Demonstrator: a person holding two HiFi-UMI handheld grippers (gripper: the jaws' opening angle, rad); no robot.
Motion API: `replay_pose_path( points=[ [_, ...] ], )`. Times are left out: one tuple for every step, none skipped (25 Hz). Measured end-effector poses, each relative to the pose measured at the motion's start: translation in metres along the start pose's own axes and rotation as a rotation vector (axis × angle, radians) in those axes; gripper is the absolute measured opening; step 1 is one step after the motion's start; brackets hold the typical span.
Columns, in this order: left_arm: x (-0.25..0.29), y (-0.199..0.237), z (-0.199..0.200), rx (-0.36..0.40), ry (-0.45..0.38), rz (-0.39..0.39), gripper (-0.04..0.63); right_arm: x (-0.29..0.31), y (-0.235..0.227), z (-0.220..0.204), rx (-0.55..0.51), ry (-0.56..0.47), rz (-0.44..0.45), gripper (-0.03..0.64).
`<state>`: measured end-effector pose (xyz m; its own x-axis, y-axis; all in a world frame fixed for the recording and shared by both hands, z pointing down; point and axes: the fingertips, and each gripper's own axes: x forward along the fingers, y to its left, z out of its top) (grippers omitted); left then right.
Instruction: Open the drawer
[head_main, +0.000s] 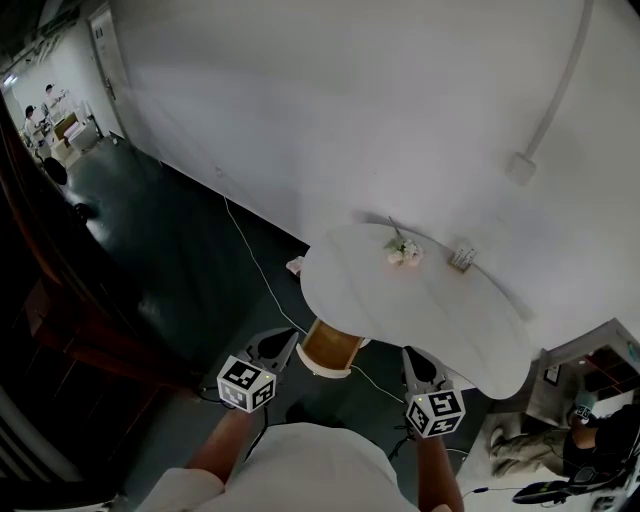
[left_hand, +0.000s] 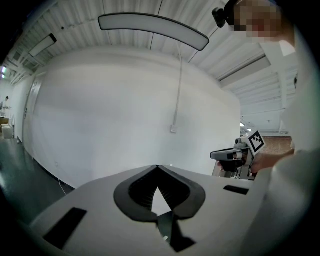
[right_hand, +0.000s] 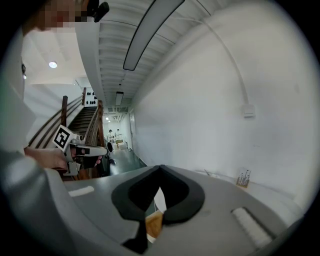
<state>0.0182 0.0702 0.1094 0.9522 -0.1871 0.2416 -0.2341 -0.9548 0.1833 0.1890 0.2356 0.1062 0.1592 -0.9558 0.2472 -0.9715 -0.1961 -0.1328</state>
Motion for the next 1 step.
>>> replay_pose_path(
  points=[
    [0.0010, 0.0010, -0.0001, 0.000, 0.001, -0.002, 0.006, 0.0011, -0.0002, 0.0005, -0.001, -0.001, -0.001, 0.011]
  ],
)
